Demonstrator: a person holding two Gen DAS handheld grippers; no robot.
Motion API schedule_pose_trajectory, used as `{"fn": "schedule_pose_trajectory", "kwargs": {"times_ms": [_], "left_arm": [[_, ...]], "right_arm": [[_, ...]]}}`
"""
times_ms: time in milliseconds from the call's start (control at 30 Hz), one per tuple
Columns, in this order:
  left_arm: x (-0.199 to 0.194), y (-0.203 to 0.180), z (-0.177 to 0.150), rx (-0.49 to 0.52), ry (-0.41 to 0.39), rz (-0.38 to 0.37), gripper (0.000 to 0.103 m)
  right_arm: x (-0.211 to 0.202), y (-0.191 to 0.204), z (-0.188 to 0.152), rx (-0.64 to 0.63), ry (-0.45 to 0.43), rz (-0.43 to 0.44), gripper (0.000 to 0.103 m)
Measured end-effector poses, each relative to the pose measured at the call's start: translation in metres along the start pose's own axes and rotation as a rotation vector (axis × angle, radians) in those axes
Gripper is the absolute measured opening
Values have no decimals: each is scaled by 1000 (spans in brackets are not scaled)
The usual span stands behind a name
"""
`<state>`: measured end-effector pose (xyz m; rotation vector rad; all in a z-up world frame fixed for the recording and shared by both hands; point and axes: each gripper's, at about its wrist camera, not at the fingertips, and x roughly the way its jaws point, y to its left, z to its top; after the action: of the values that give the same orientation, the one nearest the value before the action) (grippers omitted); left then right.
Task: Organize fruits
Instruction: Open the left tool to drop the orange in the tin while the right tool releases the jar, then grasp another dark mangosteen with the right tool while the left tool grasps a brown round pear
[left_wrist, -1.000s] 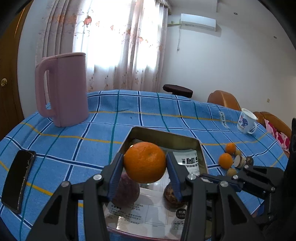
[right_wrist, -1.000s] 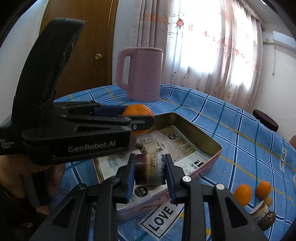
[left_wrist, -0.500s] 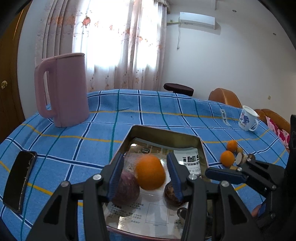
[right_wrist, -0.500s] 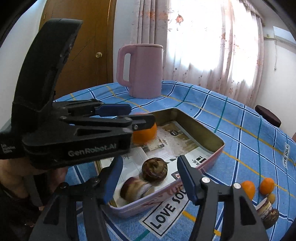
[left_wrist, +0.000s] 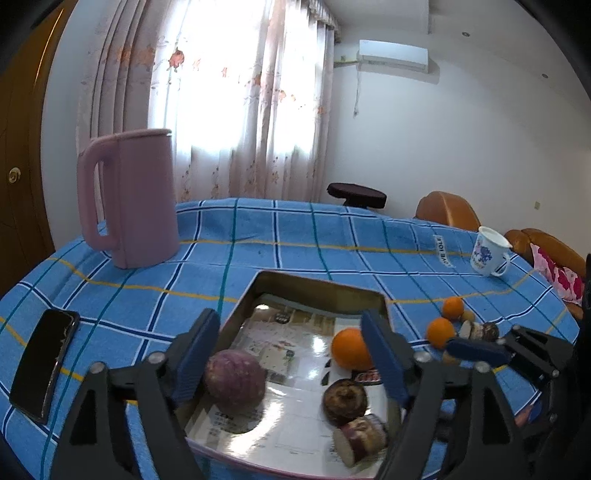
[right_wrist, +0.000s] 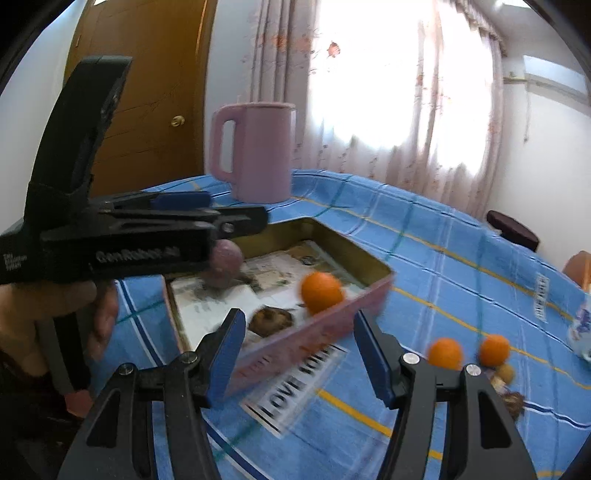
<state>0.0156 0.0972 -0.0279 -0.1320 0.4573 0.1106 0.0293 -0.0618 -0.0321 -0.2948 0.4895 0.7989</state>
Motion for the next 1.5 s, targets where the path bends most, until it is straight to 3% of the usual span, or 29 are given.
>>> {"fn": "schedule_pose_trajectory", "kwargs": {"times_ms": [333,500,800,933,1067,1200,1267,1400,1433,1500], "left_arm": [[6,-68,-1,113,21,-107,88],[17,-99,-5,160,64,-157,88],[47,-136,-19,222,171,-202,87],[62,-142,-23,224,239,-229,80],[70,-146,-24,222,285,-259,78],[80,-157,-27,247,331,-278,59],[85,-158,-29,248,362,-278,50],[86,-165,-32,281,383,-276,47],[89,-165,-32,282,395,-285,34],[93,-163,-32,271,414,-301,28]], "right_arm": [[-44,-120,-36,260,35,-292,62],[-41,-143,-44,323,73,-282,62],[-16,-136,-49,283,176,-213,58],[-1,-138,-50,282,235,-175,48],[-1,-140,-51,288,240,-168,39],[-5,-143,-52,303,223,-160,24],[-9,-145,-53,316,211,-163,23],[-10,-144,-53,309,210,-170,23],[-11,-144,-53,307,206,-173,23],[-15,-143,-52,303,186,-181,23]]}}
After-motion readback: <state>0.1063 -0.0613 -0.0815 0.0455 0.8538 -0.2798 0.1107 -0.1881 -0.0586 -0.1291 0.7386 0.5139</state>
